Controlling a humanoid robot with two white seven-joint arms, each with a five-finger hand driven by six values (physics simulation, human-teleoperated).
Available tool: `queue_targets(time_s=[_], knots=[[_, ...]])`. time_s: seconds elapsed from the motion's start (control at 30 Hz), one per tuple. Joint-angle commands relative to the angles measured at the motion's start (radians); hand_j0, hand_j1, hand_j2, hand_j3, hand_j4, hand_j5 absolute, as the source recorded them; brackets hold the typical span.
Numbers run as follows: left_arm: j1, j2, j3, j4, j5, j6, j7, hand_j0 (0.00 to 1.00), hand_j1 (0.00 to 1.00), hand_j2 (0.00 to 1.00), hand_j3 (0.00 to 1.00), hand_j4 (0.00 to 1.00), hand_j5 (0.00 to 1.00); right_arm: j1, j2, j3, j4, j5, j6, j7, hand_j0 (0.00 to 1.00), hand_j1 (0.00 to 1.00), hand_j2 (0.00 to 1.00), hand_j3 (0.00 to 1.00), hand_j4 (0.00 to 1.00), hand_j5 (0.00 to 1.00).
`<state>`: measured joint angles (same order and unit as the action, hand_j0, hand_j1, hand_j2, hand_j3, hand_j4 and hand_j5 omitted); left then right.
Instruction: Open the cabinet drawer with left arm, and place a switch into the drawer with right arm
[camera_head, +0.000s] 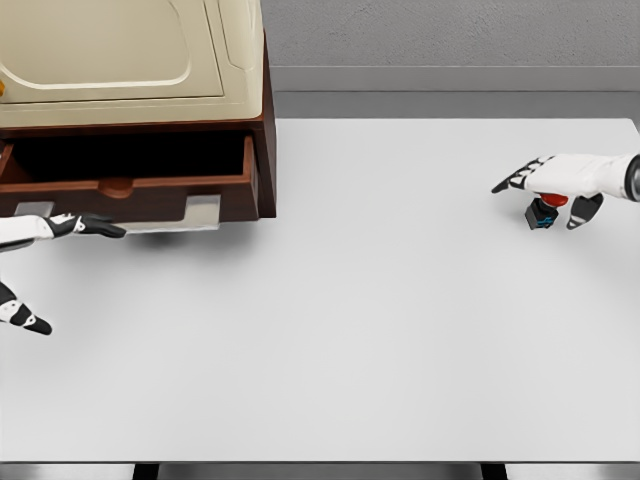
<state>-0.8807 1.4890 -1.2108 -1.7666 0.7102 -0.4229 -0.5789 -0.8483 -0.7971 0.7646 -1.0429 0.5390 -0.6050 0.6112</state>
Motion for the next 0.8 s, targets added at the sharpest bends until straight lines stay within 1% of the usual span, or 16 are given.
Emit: queue_targets(time_s=[0.0, 0.23, 0.3, 0.77], knots=[[0.0, 0.005, -0.006, 0.004, -0.028, -0.005, -0.006, 1.0, 1.0, 1.0, 1.0, 1.0, 1.0, 0.0, -0.001, 0.005, 0.0, -0.004, 0.002, 0.0, 1.0, 1.0, 1.0, 1.0, 1.0, 1.0], [0.003, 0.033, -0.009, 0.004, -0.012, -0.039, -0.032, 1.0, 1.0, 1.0, 1.0, 1.0, 1.0, 0.0, 0.003, 0.007, 0.0, -0.004, 0.002, 0.0, 1.0, 1.0, 1.0, 1.0, 1.0, 1.0], [0.003, 0.039, -0.007, 0.004, 0.008, -0.04, -0.032, 1.0, 1.0, 1.0, 1.0, 1.0, 1.0, 0.002, 0.003, 0.007, 0.0, -0.004, 0.002, 0.0, 1.0, 1.0, 1.0, 1.0, 1.0, 1.0], [0.003, 0.053, -0.007, 0.004, 0.045, -0.066, -0.032, 1.0, 1.0, 1.0, 1.0, 1.0, 1.0, 0.0, 0.003, 0.018, 0.0, -0.004, -0.001, 0.0, 1.0, 1.0, 1.0, 1.0, 1.0, 1.0]])
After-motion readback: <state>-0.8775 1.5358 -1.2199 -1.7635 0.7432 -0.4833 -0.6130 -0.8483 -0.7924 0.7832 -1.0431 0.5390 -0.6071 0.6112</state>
